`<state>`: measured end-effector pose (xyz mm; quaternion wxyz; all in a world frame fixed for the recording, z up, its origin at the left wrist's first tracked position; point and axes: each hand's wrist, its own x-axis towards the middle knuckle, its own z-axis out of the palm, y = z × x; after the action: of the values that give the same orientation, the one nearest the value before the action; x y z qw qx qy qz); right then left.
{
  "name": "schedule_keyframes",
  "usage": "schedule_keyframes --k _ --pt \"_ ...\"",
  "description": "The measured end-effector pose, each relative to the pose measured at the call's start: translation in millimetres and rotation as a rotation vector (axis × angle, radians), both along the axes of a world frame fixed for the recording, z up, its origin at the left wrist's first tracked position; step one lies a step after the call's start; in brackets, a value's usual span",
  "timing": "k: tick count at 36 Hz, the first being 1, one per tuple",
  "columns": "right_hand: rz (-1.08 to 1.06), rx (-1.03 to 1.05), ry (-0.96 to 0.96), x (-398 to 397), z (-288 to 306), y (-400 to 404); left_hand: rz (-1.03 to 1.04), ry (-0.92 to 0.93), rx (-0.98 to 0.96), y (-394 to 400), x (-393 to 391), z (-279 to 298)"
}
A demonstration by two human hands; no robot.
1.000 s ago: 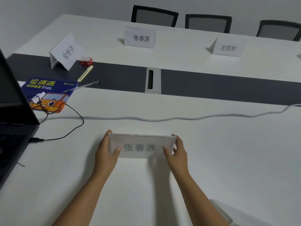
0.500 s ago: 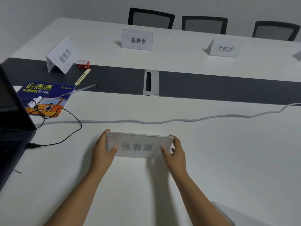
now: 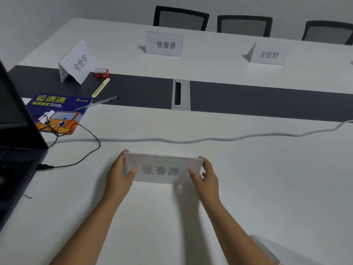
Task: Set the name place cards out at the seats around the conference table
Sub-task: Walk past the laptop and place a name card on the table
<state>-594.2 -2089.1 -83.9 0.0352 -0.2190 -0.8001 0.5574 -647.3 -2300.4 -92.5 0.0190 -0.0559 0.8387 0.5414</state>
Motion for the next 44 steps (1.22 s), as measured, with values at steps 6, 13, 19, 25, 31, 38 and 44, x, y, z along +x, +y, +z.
schedule_keyframes --k 6,13,19,25,31,38,44 --pt "0.001 0.010 0.005 3 0 -1 -0.004 0.002 0.008 -1 3 2" --pt "0.004 0.012 0.005 5 -1 -5 0.008 -0.004 -0.003 -8 9 0" --pt "0.016 0.009 -0.008 6 0 -11 -0.001 -0.012 -0.012 -16 9 -1" --pt "0.055 0.039 -0.025 2 1 -21 0.003 -0.006 -0.030 -28 7 -1" --pt "0.071 0.042 -0.031 0 2 -29 0.037 0.003 -0.013 -34 8 -4" --pt "0.064 0.050 -0.040 3 3 -33 0.001 -0.041 0.102 -39 9 -12" --pt "0.068 0.042 -0.044 3 1 -34 0.032 -0.029 0.103 -38 11 -14"
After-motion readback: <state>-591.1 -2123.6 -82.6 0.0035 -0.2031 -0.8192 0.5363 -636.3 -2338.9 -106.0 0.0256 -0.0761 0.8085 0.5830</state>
